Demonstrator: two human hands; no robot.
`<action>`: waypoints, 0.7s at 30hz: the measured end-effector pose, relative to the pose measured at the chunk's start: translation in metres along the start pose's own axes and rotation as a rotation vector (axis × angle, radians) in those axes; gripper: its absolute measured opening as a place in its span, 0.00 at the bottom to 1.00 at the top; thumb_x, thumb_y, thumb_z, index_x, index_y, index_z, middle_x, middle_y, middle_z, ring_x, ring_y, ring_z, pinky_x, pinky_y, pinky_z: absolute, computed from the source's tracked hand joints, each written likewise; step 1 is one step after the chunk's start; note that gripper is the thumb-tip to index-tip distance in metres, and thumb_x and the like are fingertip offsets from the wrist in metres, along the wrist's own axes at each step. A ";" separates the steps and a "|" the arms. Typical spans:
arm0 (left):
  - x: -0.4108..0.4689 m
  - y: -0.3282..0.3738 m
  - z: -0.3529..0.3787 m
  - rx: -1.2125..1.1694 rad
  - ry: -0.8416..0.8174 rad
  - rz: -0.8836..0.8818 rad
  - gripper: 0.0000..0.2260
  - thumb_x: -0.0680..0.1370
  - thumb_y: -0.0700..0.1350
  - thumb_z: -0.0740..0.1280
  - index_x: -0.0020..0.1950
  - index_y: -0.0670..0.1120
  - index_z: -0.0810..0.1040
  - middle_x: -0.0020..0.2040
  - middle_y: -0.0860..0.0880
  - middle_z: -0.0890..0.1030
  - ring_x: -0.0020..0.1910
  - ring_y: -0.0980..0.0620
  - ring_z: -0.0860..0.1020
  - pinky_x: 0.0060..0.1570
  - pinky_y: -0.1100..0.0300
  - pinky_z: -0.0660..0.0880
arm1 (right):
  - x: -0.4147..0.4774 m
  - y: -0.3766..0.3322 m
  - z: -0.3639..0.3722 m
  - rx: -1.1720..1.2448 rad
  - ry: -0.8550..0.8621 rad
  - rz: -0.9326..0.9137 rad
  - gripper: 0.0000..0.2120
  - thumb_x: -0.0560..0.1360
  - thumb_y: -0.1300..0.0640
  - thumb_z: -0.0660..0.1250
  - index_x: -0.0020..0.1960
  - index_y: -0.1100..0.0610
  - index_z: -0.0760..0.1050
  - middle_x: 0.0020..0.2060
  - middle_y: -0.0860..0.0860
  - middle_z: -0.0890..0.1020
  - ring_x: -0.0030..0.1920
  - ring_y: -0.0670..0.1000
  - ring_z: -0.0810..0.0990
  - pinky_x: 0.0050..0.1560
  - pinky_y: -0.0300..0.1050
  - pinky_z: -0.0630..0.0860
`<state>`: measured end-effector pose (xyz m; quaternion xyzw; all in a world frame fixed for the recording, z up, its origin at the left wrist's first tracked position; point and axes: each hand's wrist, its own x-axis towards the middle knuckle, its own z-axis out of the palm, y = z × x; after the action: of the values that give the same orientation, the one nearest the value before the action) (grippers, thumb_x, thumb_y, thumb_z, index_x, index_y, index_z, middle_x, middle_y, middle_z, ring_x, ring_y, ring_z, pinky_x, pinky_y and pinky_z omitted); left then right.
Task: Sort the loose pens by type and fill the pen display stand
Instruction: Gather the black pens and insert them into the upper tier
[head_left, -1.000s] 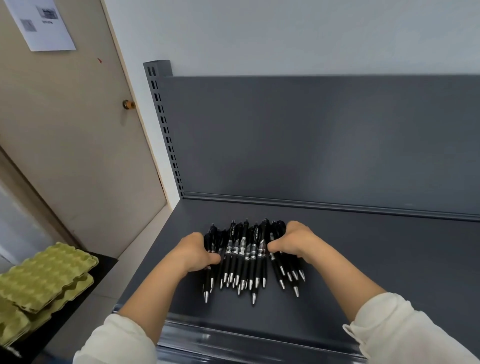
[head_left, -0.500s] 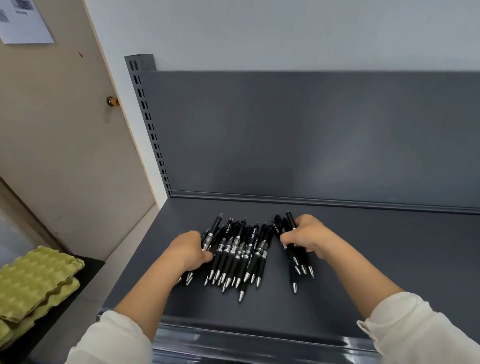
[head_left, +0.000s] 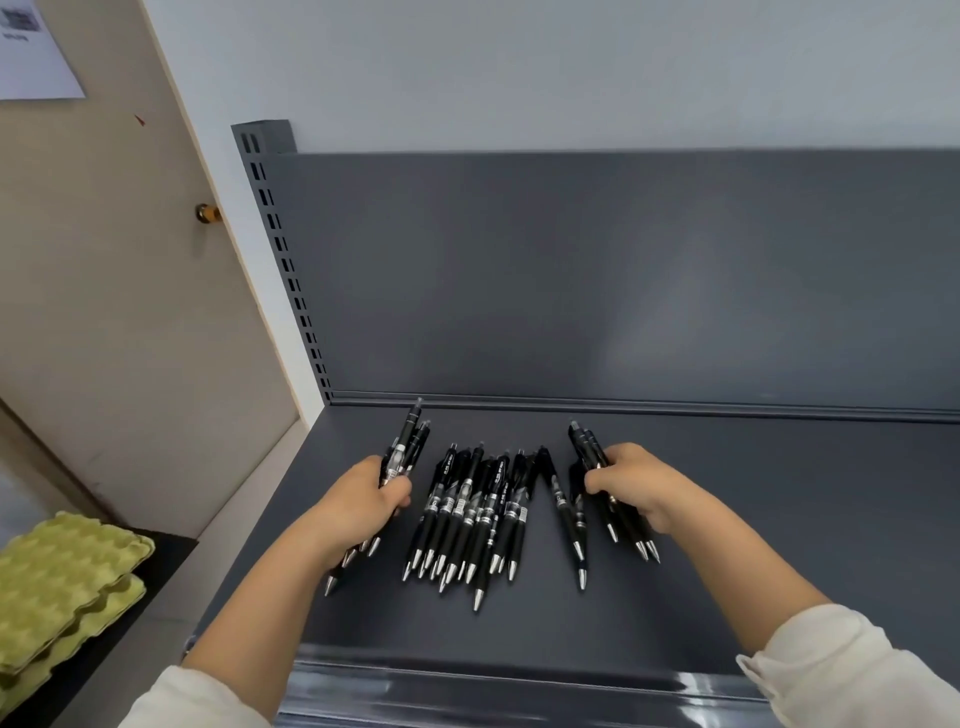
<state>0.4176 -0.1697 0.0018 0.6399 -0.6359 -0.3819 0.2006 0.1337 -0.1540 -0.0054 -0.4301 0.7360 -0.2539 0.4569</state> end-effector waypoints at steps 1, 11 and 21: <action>-0.001 0.000 0.001 -0.036 0.002 0.011 0.05 0.77 0.43 0.60 0.44 0.42 0.72 0.36 0.48 0.76 0.38 0.50 0.73 0.39 0.58 0.67 | -0.001 0.002 -0.002 0.028 -0.011 0.003 0.07 0.70 0.64 0.64 0.48 0.61 0.74 0.43 0.58 0.77 0.45 0.57 0.77 0.48 0.48 0.76; -0.017 0.038 0.011 -0.204 -0.011 0.253 0.08 0.77 0.49 0.65 0.39 0.49 0.71 0.32 0.52 0.73 0.32 0.54 0.73 0.38 0.60 0.69 | -0.041 0.006 -0.017 0.658 -0.021 -0.102 0.08 0.77 0.67 0.61 0.53 0.59 0.75 0.38 0.52 0.78 0.38 0.53 0.80 0.40 0.45 0.75; -0.058 0.099 0.067 -0.273 -0.169 0.470 0.11 0.73 0.47 0.70 0.35 0.50 0.70 0.26 0.58 0.71 0.28 0.58 0.70 0.36 0.62 0.69 | -0.101 0.019 -0.022 1.128 0.079 -0.208 0.04 0.77 0.62 0.62 0.49 0.62 0.75 0.35 0.56 0.80 0.36 0.53 0.80 0.39 0.46 0.80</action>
<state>0.3082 -0.1093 0.0466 0.4078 -0.7240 -0.4589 0.3145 0.1285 -0.0576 0.0361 -0.1802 0.4572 -0.6665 0.5606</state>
